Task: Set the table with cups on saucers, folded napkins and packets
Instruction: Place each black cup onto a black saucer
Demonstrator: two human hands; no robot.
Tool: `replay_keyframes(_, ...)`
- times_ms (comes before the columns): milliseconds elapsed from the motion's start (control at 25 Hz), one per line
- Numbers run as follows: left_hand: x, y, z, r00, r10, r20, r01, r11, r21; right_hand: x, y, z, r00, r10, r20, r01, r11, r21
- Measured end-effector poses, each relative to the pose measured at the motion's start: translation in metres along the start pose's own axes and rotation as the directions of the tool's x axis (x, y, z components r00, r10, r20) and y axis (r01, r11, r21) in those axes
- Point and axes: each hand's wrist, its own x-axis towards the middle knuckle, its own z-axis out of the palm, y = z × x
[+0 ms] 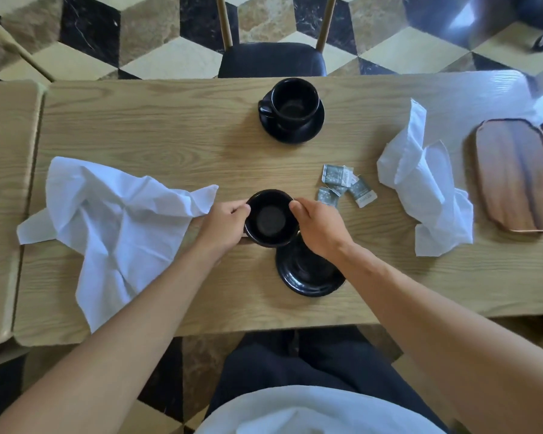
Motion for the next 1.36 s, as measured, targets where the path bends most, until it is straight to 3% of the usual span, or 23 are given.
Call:
replay_keyframes(120, -0.016, 0.005, 0.038, 0.99, 0.016, 0.143, -0.014, 1.0, -0.015, -0.024, 0.032, -0.019, 0.996, 0.069, -0.05, -0.07, 0.997, -0.018)
replay_keyframes(200, -0.024, 0.001, 0.058, 0.987, -0.007, 0.16, 0.008, 1.0, -0.008, -0.036, 0.049, -0.022, 0.993, 0.096, -0.066, -0.099, 0.994, -0.039)
replay_keyframes(320, -0.028, -0.008, 0.074, 0.99, -0.053, 0.132, 0.056, 0.998, -0.021, -0.043, 0.064, -0.018, 0.992, 0.102, -0.08, -0.107, 0.992, -0.064)
replay_keyframes(680, -0.03, -0.017, 0.089, 0.986, -0.149, 0.073, 0.15, 0.989, -0.006, -0.052, 0.085, -0.008, 0.986, 0.164, -0.008, -0.163, 0.983, 0.082)
replay_keyframes(880, -0.027, -0.02, 0.095, 0.973, -0.226, 0.047, 0.229, 0.971, -0.074, -0.051, 0.083, -0.011, 0.986, 0.165, 0.02, -0.165, 0.986, 0.03)
replay_keyframes(1120, -0.03, -0.022, 0.098, 0.978, -0.207, 0.023, 0.208, 0.976, -0.06, -0.049, 0.078, -0.012, 0.97, 0.234, 0.057, -0.235, 0.972, 0.004)
replay_keyframes(1360, -0.033, -0.024, 0.092, 0.987, -0.161, -0.027, 0.162, 0.983, 0.085, -0.055, 0.074, -0.005, 0.967, 0.246, 0.067, -0.248, 0.968, 0.025)
